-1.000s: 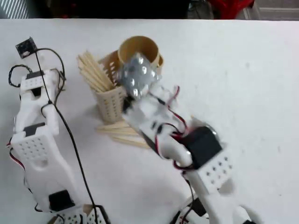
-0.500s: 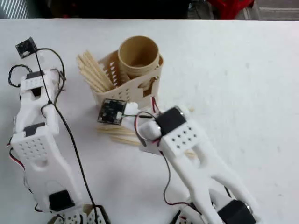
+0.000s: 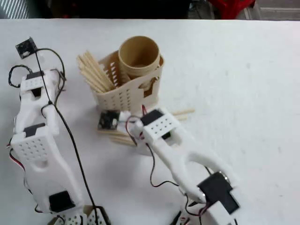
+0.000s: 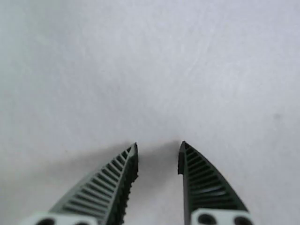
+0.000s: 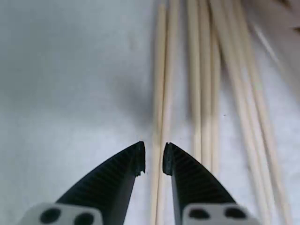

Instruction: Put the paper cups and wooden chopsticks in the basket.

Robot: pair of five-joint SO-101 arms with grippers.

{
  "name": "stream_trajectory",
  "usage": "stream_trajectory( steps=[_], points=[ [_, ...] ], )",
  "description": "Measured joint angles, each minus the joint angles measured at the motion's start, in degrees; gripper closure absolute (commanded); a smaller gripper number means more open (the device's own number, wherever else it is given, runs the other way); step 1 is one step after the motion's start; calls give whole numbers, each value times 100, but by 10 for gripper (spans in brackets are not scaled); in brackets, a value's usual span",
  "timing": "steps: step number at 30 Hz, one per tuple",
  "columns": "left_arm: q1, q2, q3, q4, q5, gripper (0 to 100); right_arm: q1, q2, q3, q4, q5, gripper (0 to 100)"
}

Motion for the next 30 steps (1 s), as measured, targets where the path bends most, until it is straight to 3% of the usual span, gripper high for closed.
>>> stream_trajectory(
  steps=[14, 19, 30],
  points=[
    [0, 0, 0, 0, 0, 839, 281, 53, 695, -941, 26, 929],
    [0, 0, 0, 0, 0, 839, 299, 44, 712, -993, 26, 988],
    [0, 0, 0, 0, 0, 839, 334, -343, 791, -1002, -167, 981]
  ],
)
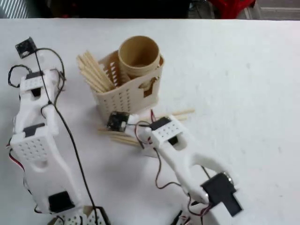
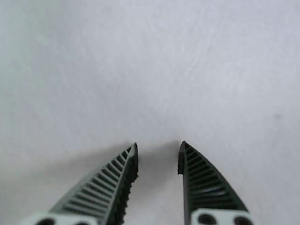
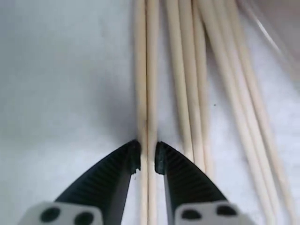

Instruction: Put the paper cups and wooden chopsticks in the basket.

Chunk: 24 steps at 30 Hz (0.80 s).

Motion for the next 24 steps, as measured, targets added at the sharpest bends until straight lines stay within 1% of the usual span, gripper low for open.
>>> stream_trajectory(
  steps=[9, 11, 14, 16, 21, 24],
  points=[
    [0, 0, 0, 0, 0, 839, -70, -2224, 756, 9, -492, 980],
    [0, 0, 0, 0, 0, 839, -141, -2400, 782, 18, -510, 955],
    [0, 0, 0, 0, 0, 840, -149, -2286, 782, 70, -510, 888],
    [0, 0, 0, 0, 0, 840, -141, -1969, 782, 44, -510, 860],
    [0, 0, 0, 0, 0, 841, -141, -844, 782, -536, -492, 876],
    [0, 0, 0, 0, 0, 841, -141, -369, 774, -677, -475, 876]
  ],
)
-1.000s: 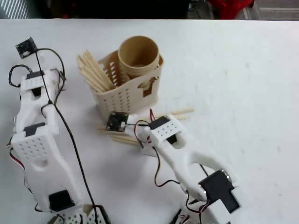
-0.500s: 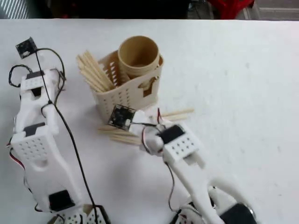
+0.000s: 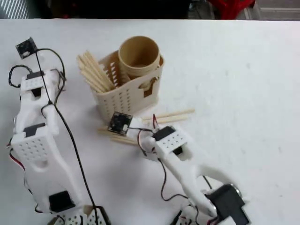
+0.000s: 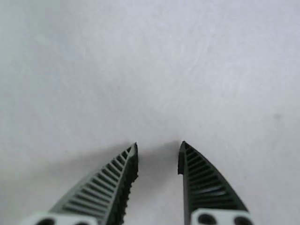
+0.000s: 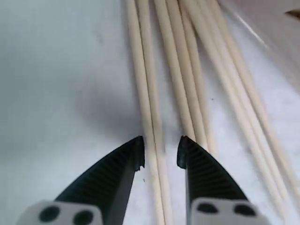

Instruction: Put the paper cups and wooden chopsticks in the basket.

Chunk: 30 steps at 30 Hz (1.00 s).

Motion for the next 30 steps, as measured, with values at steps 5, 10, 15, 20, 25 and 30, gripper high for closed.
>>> stream_trajectory(
  steps=[5, 10, 15, 20, 25, 30],
  points=[
    [0, 0, 0, 0, 0, 840, 9, 176, -88, -18, 0, 876],
    [0, 0, 0, 0, 0, 841, 9, 211, -114, -35, 0, 881],
    [0, 0, 0, 0, 0, 841, -9, 343, -316, 185, 0, 824],
    [0, 0, 0, 18, 0, 841, -53, 870, -879, 607, 0, 883],
    [0, 0, -9, 35, 0, 841, 0, 1037, -1108, 615, 0, 986],
    [0, 0, -9, 35, 0, 841, 26, 1011, -1152, 598, 9, 982]
  ],
)
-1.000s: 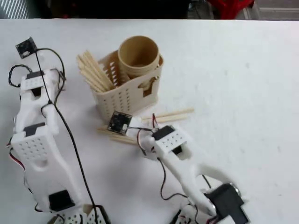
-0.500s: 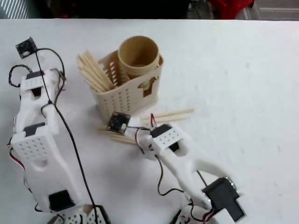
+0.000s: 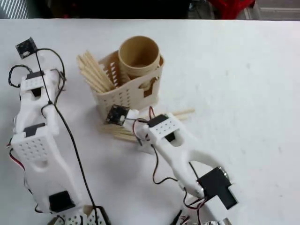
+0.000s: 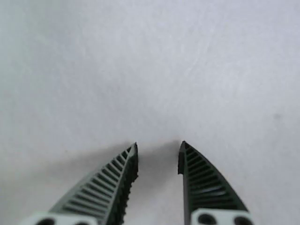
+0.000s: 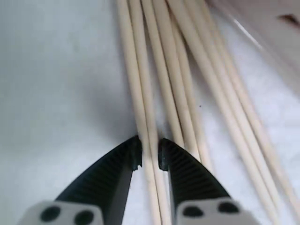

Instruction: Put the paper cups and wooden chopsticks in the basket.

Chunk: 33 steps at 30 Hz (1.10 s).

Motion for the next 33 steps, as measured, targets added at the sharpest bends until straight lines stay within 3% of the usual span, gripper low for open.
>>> stream_trajectory(
  steps=[10, 27, 30, 33],
  points=[
    [0, 0, 0, 0, 0, 840, 352, -2101, 686, 167, -299, 982],
    [0, 0, 0, 0, 0, 839, -527, -6400, 765, 1196, -510, 981],
    [0, 0, 0, 0, 0, 839, -580, -6541, 255, 703, -1064, 981],
    [0, 0, 0, 0, 0, 839, -554, -6558, -202, -510, -1697, 981]
  ],
)
